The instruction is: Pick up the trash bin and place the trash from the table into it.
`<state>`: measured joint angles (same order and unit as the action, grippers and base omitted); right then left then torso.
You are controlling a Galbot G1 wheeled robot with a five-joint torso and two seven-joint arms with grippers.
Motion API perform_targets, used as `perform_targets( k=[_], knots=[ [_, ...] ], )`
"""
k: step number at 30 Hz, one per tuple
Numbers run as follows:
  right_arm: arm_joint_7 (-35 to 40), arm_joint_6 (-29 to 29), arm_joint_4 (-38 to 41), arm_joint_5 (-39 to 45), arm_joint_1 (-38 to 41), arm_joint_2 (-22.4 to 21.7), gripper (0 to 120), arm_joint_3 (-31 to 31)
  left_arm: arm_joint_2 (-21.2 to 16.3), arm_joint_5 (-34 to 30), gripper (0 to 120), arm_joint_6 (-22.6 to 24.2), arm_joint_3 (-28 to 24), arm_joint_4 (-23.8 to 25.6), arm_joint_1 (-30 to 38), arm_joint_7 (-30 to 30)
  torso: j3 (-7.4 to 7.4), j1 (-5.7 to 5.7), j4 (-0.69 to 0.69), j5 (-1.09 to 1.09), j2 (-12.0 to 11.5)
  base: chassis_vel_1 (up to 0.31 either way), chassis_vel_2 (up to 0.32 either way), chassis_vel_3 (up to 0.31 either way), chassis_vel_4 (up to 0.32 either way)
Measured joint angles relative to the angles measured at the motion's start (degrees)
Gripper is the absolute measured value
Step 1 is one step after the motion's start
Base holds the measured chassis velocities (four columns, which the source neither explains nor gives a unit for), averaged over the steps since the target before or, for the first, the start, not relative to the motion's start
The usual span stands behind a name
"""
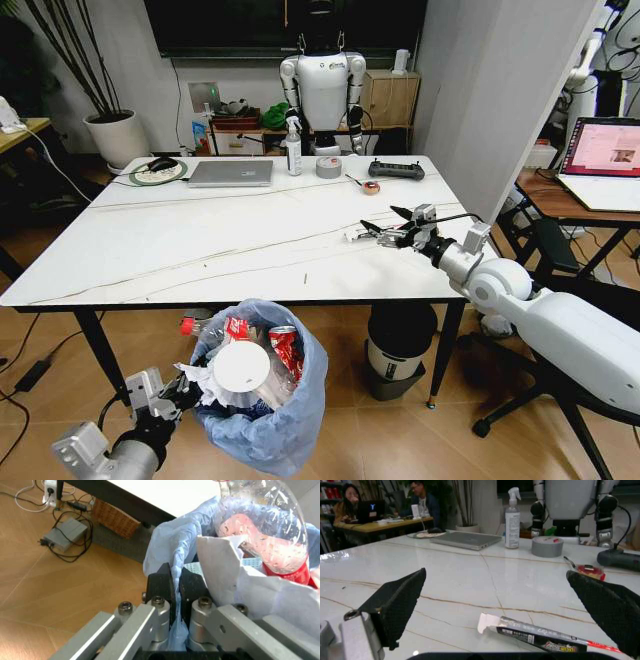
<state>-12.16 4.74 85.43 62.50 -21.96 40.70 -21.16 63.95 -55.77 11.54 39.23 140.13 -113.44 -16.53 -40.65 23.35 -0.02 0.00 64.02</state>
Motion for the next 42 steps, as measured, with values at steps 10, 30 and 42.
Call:
perform_targets(
  k=[10,30,42],
  knots=[
    [-2.13,-0.04,-5.56,-1.13,3.85,2.92,100,-2.35,0.2,-0.12,0,-0.04,0.15,-0.01,0.14,0.02,0.01,0.0,0.0,0.0,0.0,0.0,0.0,0.0,0.0],
    [-23.47,0.85,-26.12,-18.49,14.21,9.48,100,-7.29,0.33,-0.55,0,-0.09,-0.79,-0.95,1.28,0.15,0.0,0.0,0.0,0.0,0.0,0.0,0.0,0.0,0.0],
    [-26.61,2.98,-34.07,-23.6,16.57,13.53,100,-8.38,0.45,-0.8,0,-0.14,-0.62,-1.56,1.66,0.22,0.0,0.0,0.0,-0.01,0.0,0.0,0.0,0.0,0.0]
  ],
)
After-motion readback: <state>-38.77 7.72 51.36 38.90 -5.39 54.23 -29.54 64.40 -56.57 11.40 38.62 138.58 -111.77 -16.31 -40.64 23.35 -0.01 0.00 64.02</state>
